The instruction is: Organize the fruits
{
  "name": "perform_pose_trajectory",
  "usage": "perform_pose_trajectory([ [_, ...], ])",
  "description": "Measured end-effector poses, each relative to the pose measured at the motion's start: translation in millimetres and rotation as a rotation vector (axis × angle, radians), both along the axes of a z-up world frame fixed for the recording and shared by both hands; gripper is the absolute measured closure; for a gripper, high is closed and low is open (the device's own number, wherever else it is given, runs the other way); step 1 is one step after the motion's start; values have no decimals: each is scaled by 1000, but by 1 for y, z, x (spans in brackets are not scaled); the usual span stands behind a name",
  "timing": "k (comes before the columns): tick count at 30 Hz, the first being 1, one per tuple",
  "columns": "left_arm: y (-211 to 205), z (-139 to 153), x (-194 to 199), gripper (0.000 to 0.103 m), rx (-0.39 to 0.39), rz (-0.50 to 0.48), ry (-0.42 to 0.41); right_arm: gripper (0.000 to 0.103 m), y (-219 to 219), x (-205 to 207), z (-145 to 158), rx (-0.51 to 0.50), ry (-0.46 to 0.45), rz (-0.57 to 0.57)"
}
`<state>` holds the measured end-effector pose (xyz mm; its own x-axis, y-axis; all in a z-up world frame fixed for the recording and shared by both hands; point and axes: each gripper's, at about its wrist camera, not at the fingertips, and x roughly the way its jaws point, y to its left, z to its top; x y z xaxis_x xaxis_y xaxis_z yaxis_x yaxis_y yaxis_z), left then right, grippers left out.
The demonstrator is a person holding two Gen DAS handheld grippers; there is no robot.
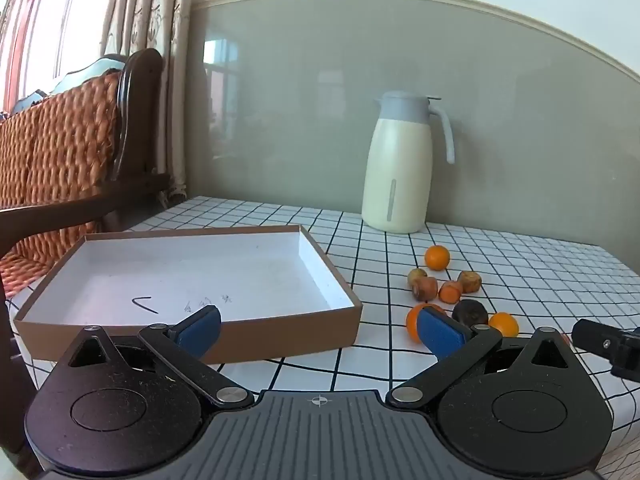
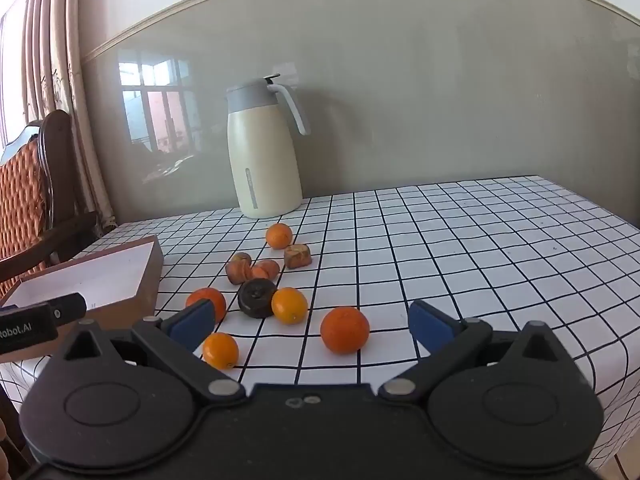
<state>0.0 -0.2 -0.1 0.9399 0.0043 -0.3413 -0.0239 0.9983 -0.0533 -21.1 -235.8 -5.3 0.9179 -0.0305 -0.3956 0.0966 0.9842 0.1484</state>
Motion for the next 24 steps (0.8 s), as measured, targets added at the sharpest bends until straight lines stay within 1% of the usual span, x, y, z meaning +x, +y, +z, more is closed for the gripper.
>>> perform_pose_trajectory([
  [3,1,0,-3,0,20,0,-1,6,0,0,0,-5,0,3],
  [4,-2,1,3,0,33,0,33,6,-1,1,0,-7,-2,5],
  [5,-5,2,3,0,48,5,29,6,-2,2,-1,3,11,-4],
  [6,-4,3,-2,0,43,3,14,6,-1,2,-2,1,11,-5],
  [7,-2,4,2,0,36,2,26,6,-1,1,-2,0,12,-4],
  [8,-5,2,5,0,44,3,35,6,-1,0,-2,-1,12,-3],
  [11,-3,-2,2,0,30,3,27,6,0,-1,-1,-1,7,-3],
  [24,-4,-2,2,0,41,-6,26,6,0,0,-2,-7,10,-2],
])
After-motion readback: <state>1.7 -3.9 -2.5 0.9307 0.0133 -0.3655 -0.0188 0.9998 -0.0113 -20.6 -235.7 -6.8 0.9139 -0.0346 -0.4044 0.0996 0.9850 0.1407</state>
